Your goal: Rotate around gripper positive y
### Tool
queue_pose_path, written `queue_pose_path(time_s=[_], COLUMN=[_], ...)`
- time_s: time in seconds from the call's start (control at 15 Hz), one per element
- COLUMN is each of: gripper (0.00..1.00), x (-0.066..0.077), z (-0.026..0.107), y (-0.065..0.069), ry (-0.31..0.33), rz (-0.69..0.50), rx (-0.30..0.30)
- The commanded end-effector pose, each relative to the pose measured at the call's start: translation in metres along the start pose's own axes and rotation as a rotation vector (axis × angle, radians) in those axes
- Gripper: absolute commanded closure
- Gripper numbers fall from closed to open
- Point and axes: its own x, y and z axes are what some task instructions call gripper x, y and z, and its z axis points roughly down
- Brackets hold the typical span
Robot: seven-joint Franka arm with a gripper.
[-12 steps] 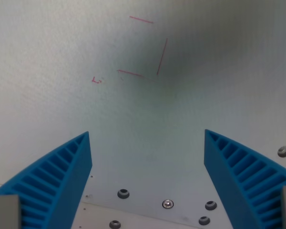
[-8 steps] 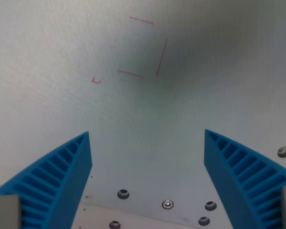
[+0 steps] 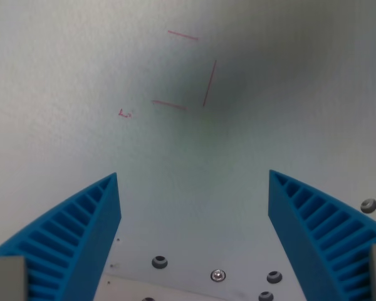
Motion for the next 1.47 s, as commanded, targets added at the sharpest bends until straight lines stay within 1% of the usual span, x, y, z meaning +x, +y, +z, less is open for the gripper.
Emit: queue_pose_path(time_s=[0.07,1.47], gripper=[0.0,0.0], x=[-0.0035,-0.0035], z=[-0.0005,-0.0005], y=[-0.0012,-0.0012], ry=[0.138,0.383], rz=[0.0,0.0], rx=[0.005,0.005])
